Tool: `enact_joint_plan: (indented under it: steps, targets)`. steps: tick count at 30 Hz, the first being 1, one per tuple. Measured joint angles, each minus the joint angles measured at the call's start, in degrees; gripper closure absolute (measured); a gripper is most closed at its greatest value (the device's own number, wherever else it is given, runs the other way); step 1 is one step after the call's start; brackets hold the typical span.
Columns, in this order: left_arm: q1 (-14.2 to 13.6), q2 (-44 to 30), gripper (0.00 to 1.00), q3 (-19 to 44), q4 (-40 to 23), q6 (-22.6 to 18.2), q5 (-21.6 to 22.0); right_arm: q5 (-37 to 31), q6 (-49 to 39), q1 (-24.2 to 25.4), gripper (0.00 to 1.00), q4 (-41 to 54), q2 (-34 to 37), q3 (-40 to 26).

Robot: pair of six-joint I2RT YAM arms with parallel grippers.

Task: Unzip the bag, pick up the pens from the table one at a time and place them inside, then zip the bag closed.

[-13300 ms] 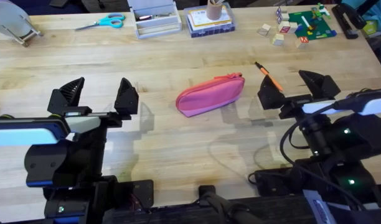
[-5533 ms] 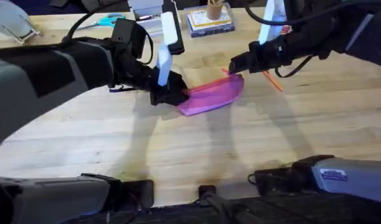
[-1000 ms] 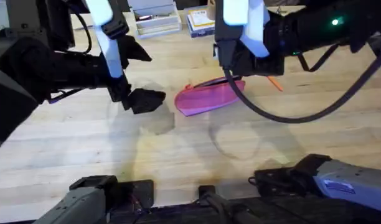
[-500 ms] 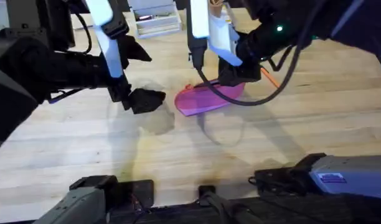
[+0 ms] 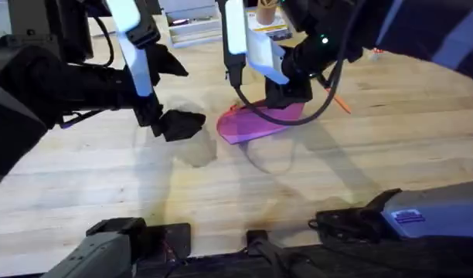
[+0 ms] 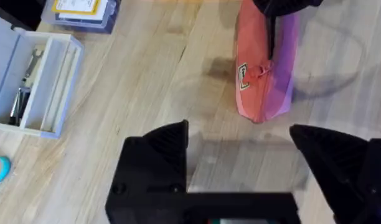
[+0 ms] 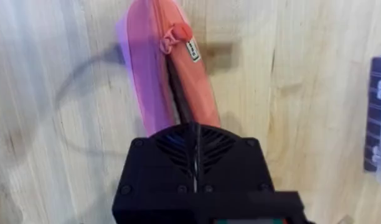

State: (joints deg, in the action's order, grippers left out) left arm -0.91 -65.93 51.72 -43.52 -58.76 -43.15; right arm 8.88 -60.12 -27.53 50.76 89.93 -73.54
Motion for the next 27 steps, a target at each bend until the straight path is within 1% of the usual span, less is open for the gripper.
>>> enact_joint_plan:
  steps: [6,18,23,25,27]
  targets:
    - [0.0,0.0,0.008,0.0,0.0,0.0,1.0,0.2,-0.2,0.0,0.969,-0.4,2.8,0.0]
    - [0.0,0.0,0.008,0.0,0.0,0.0,1.0,1.6,-0.2,0.0,0.968,-0.4,9.2,0.0]
    - [0.0,0.0,0.008,0.0,0.0,0.0,1.0,1.9,-0.1,0.0,0.959,-0.4,9.8,0.0]
    - [0.0,0.0,0.008,0.0,0.0,0.0,1.0,1.9,-0.2,0.0,0.710,-0.4,9.8,0.0]
    - [0.0,0.0,0.008,0.0,0.0,0.0,1.0,1.9,-0.2,0.0,0.422,-0.4,9.8,0.0]
